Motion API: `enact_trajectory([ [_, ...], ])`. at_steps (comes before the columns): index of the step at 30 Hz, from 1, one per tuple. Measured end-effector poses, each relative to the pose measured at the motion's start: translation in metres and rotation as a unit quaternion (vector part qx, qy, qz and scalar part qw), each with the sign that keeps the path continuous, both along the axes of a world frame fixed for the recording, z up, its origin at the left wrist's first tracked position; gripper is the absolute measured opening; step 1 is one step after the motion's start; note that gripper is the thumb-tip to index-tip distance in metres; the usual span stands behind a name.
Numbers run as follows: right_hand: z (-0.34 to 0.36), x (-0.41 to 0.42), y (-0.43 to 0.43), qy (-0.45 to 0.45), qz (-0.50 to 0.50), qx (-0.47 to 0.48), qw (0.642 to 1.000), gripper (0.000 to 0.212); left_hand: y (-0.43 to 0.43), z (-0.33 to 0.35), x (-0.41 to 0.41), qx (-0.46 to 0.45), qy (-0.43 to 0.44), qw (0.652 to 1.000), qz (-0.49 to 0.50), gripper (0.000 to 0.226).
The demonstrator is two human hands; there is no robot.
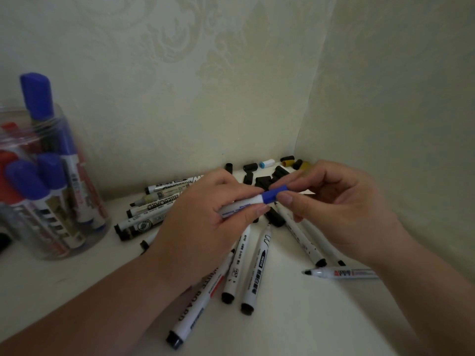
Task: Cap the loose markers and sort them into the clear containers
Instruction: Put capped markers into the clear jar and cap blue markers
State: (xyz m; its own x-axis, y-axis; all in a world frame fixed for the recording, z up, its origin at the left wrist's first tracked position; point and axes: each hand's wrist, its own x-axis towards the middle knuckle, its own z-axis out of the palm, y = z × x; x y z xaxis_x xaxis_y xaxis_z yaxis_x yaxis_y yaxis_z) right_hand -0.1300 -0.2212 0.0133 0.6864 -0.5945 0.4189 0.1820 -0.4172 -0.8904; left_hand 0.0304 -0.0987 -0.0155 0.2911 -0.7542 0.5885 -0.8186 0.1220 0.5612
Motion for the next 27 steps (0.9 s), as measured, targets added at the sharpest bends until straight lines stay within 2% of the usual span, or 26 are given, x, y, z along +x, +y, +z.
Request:
enact_trajectory([
  [1, 0.002, -0.002, -0.002, 0.004, 0.004, 0.002, 1.0, 0.011, 0.0, 0.0, 0.0, 0.001, -0.004, 1.0, -0.004, 0.02],
  [4, 0.006, -0.006, -0.005, 0.031, 0.019, 0.013, 0.999, 0.032, 0.0, 0.0, 0.0, 0.004, -0.023, 1.0, -0.014, 0.023],
  [8, 0.01, -0.009, -0.005, 0.09, 0.025, -0.003, 0.996, 0.023, 0.001, 0.0, 0.0, 0.012, -0.05, 0.998, -0.028, 0.027],
  [19, 0.01, -0.003, -0.001, 0.102, 0.052, 0.021, 0.993, 0.028, 0.001, -0.001, 0.007, 0.017, -0.052, 0.995, -0.081, 0.023],
  [23, 0.011, 0.0, 0.003, 0.088, 0.05, 0.073, 0.992, 0.019, 0.004, 0.002, 0.003, -0.029, -0.07, 0.996, -0.055, 0.026],
  [27, 0.009, 0.003, 0.008, 0.076, 0.041, 0.175, 0.981, 0.015, 0.004, 0.003, 0.001, -0.073, -0.123, 0.989, -0.024, 0.025],
])
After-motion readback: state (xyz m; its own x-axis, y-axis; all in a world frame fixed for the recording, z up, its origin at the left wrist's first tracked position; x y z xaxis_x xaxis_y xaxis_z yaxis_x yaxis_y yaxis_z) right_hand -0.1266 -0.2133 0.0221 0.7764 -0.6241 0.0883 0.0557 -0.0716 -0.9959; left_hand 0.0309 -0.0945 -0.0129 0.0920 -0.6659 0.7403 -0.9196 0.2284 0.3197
